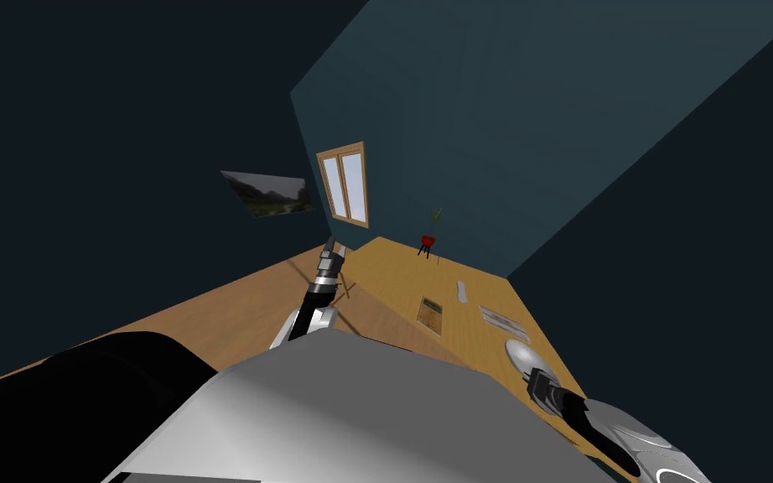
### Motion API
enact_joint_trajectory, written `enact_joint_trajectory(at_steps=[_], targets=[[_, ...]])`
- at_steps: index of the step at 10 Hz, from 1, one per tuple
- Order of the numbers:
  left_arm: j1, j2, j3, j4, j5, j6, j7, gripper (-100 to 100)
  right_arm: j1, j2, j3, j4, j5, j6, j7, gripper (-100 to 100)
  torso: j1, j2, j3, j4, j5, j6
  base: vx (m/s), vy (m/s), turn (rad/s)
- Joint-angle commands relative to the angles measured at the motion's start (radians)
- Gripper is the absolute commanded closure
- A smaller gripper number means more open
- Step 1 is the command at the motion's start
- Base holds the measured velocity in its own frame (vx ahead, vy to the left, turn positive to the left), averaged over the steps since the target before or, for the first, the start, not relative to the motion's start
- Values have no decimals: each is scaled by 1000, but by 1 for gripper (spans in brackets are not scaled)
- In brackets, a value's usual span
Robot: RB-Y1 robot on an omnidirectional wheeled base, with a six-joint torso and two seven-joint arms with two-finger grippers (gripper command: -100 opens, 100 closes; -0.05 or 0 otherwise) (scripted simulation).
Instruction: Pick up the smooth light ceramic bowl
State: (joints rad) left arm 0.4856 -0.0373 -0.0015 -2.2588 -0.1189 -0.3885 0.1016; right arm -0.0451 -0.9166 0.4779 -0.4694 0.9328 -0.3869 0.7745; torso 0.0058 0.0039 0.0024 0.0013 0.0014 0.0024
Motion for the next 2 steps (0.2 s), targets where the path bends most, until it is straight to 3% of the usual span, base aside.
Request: enact_joint_trajectory(at_steps=[1, 2], targets=[[0, 0, 0, 0, 0, 0, 0, 0, 0, 0, 0, 0, 0, 0, 0, 100, 0, 0, 0, 0, 0, 0, -10, 24, -12], [0, 0, 0, 0, 0, 0, 0, 0, 2, -1, 3, -6, 1, 3, -8, 0, -2, 0, 0, 0, 0, 0, -2, 6, 0]])
